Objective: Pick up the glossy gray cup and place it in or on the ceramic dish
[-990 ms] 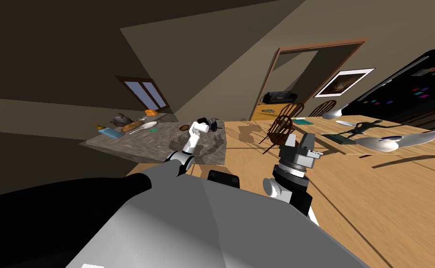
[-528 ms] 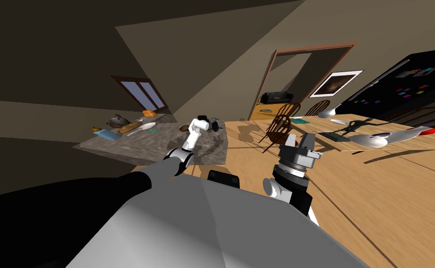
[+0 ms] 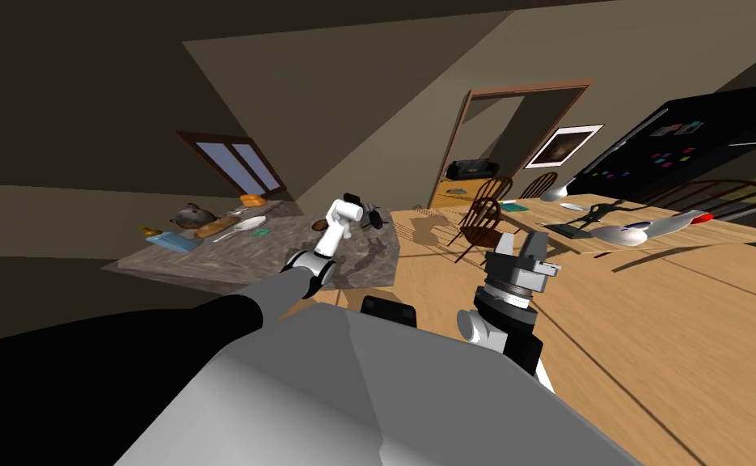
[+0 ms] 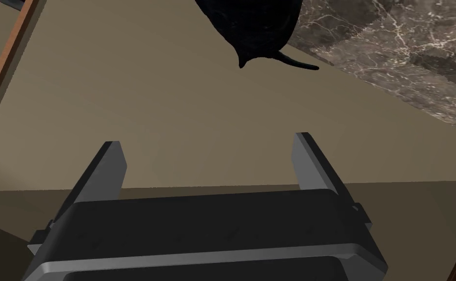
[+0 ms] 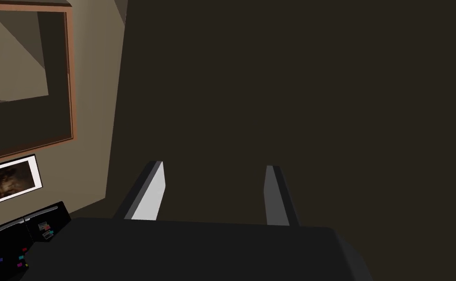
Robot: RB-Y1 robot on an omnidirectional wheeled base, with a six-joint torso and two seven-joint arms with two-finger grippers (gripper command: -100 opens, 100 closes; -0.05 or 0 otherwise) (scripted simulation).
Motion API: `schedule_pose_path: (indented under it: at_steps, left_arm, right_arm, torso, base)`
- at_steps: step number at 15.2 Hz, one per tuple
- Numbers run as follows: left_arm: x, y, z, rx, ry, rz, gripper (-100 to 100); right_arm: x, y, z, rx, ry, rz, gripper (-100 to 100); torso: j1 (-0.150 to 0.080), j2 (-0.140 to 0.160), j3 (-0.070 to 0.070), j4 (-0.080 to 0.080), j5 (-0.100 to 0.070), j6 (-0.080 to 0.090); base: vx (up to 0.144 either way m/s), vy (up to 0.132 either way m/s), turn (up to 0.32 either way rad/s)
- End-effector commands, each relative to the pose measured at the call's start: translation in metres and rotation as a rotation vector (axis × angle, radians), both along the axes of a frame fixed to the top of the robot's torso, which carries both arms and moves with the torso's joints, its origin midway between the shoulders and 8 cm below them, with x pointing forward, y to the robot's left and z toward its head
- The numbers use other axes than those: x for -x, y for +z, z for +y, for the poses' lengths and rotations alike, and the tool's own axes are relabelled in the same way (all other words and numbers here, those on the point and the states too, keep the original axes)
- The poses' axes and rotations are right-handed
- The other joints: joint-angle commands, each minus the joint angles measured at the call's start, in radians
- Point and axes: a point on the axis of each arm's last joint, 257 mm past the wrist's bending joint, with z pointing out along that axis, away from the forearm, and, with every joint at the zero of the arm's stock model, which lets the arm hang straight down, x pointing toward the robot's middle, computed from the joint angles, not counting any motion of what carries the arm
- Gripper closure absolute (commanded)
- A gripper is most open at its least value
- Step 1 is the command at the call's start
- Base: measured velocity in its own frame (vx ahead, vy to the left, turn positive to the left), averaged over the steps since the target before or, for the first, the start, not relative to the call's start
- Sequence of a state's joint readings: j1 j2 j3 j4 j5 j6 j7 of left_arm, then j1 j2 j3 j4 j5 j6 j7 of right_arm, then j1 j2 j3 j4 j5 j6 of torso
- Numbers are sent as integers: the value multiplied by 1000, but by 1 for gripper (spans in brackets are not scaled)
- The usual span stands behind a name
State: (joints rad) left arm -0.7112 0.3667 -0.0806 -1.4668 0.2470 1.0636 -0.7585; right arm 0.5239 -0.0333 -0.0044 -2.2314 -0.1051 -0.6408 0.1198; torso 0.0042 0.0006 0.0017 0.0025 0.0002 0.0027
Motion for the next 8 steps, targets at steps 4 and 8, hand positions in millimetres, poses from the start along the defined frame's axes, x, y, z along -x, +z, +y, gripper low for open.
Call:
schedule_pose_path:
  at_steps: [4,8]
  left_arm:
    - [8,-5,4,4,20,81,-100]
    - [16,-10,9,4,38,145,-100]
  right_arm:
    - [0,0,0,0,0,0,0]
    - [0,0,0,0,0,0,0]
  torso:
    - [-1,-1,0,0,0,0]
    - [3,0,0,0,1,0]
  base:
    - [-2,91,-78]
    - [-8,118,-100]
